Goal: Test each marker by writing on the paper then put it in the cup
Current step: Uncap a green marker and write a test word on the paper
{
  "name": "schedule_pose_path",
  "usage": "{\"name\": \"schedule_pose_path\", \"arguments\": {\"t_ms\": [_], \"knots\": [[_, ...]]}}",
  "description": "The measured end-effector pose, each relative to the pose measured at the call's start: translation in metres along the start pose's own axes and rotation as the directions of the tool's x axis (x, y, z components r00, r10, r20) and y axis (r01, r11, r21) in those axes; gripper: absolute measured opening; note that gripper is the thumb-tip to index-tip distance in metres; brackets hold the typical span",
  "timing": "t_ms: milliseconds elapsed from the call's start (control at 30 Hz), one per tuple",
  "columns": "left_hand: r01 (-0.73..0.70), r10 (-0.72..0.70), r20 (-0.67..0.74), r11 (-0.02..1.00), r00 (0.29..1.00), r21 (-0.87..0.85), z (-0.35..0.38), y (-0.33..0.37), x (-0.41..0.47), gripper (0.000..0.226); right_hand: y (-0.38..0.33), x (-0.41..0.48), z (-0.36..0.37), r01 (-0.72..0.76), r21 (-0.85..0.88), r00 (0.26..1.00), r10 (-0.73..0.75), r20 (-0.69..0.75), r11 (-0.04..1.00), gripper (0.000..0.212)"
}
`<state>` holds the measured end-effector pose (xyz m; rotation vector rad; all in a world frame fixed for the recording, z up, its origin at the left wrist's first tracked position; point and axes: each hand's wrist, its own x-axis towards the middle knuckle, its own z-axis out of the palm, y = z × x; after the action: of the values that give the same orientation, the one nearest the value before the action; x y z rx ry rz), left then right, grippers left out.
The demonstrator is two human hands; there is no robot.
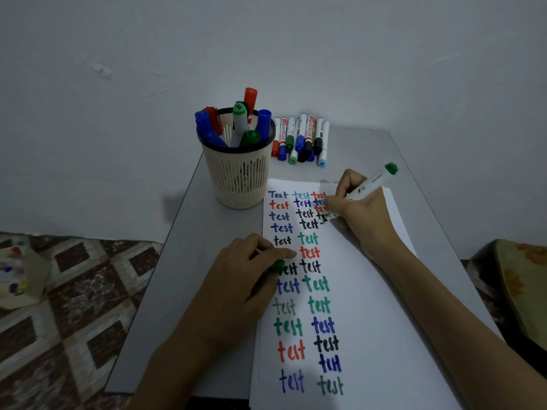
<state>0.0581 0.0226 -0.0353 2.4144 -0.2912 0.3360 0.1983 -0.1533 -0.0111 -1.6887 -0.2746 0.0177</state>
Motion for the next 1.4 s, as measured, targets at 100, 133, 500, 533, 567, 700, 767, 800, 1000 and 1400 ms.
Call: {"name": "schedule_pose_path", "arguments": {"t_ms": [100, 133, 500, 533, 567, 700, 767, 800, 1000, 1400], "knots": [[0.0, 0.0, 0.002, 1.0, 1.0, 0.0, 0.0, -0.0005, -0.0003, 0.041, 0.0022, 0.0002, -0.0004, 0.004, -0.029, 1.0, -0.004, -0.002, 1.0, 0.029], [0.0, 0.0, 0.001, 1.0, 1.0, 0.0, 0.0, -0.0007, -0.0001, 0.041, 0.0023, -0.0003, 0.0003, 0.01, -0.049, 1.0, -0.01, 0.0, 0.999, 0.03], [-0.004, 0.004, -0.003, 1.0, 1.0, -0.008, 0.0004, -0.0001, 0.0002, 0.041, -0.0014, -0.0015, -0.0004, 0.013, -0.031, 1.0, -0.013, -0.019, 0.999, 0.032], [-0.005, 0.005, -0.004, 1.0, 1.0, -0.009, 0.0004, 0.0001, 0.0003, 0.041, -0.0012, -0.0015, 0.0003, 0.023, -0.055, 1.0, -0.024, -0.014, 0.998, 0.033], [-0.005, 0.005, -0.005, 1.0, 1.0, -0.01, 0.0003, 0.0, 0.0005, 0.041, -0.001, -0.0013, 0.001, 0.031, -0.068, 0.999, -0.032, -0.014, 0.997, 0.033], [-0.004, 0.004, -0.002, 1.0, 1.0, -0.013, 0.0004, -0.0016, 0.0001, 0.041, -0.0004, -0.0015, 0.0006, 0.043, -0.08, 0.999, -0.043, -0.006, 0.996, 0.034], [-0.001, 0.001, 0.006, 1.0, 1.0, -0.01, 0.0001, -0.0015, 0.0002, 0.042, -0.0004, -0.0011, 0.0, 0.033, -0.084, 0.999, -0.033, 0.005, 0.996, 0.034], [-0.002, 0.002, 0.006, 1.0, 1.0, -0.01, -0.0002, -0.001, 0.0003, 0.042, -0.0005, -0.0008, -0.0002, 0.026, -0.085, 1.0, -0.025, 0.005, 0.996, 0.034], [0.002, -0.002, 0.006, 1.0, 1.0, 0.003, 0.0, -0.0006, 0.0002, 0.042, -0.0013, -0.0031, -0.0011, 0.035, -0.045, 0.999, -0.037, -0.039, 0.998, 0.035], [-0.004, 0.004, 0.005, 1.0, 1.0, -0.003, -0.0004, 0.0003, 0.0004, 0.042, 0.0028, -0.0006, -0.0017, 0.041, -0.084, 0.995, -0.049, -0.087, 0.996, 0.029]]}}
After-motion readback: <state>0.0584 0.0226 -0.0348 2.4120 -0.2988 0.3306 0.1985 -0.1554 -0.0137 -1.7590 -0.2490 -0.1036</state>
